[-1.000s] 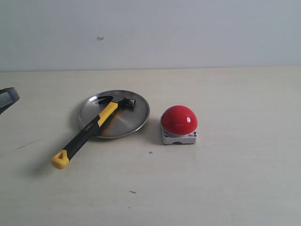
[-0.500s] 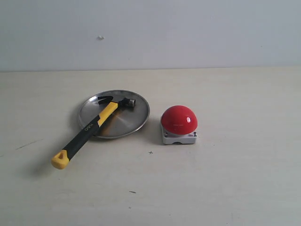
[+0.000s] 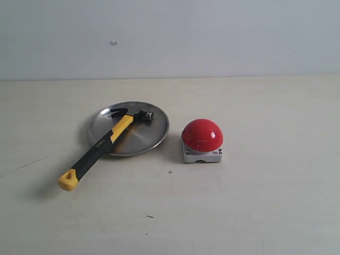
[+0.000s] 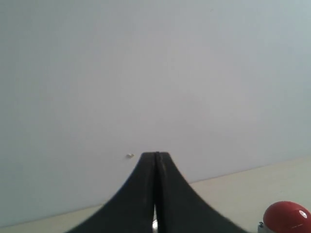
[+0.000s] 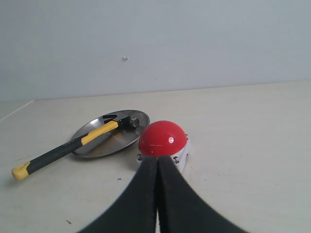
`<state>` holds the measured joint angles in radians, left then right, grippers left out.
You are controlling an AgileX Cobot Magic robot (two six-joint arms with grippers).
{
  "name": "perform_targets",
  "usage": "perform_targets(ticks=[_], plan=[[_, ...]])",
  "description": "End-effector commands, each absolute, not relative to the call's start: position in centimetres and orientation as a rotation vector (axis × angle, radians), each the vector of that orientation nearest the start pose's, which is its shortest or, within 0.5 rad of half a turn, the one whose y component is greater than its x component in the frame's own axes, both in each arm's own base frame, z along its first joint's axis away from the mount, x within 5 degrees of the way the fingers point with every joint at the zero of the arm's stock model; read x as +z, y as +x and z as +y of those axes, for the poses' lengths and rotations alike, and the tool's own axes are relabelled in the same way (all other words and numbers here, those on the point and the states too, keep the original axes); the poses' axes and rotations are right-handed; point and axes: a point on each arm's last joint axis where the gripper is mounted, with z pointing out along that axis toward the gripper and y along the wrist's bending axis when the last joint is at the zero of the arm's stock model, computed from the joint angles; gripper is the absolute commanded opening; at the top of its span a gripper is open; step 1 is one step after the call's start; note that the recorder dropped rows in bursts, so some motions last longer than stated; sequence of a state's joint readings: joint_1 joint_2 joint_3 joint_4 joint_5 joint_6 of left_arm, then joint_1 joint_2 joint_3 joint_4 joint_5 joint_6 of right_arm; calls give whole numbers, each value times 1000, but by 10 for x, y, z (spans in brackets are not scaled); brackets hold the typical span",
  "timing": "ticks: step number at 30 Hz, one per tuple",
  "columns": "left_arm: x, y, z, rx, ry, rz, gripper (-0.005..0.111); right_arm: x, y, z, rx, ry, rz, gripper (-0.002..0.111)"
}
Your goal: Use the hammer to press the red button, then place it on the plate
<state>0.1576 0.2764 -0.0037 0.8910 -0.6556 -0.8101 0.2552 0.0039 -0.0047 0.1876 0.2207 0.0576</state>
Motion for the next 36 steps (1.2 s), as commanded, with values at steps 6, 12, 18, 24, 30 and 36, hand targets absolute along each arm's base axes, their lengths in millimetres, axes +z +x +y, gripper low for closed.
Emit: perform_targets(ticks=[6, 12, 18, 24, 30, 36], plan=[[231, 66, -38, -250, 356, 1299, 0, 194, 53, 18, 399, -48, 1709, 0], [236, 51, -41, -248, 366, 1203, 0, 194, 53, 18, 399, -48, 1709, 0], [239, 39, -47, -276, 427, 1112, 0, 194, 53, 18, 399, -48, 1709, 0], [241, 43, -38, -275, 283, 1139, 0, 194, 53, 18, 399, -48, 1709, 0], [215, 55, 7, -120, -306, 1427, 0, 194, 53, 18, 399, -48, 1709, 0], [198, 55, 12, -27, -347, 1608, 0, 194, 53, 18, 399, -48, 1709, 0]])
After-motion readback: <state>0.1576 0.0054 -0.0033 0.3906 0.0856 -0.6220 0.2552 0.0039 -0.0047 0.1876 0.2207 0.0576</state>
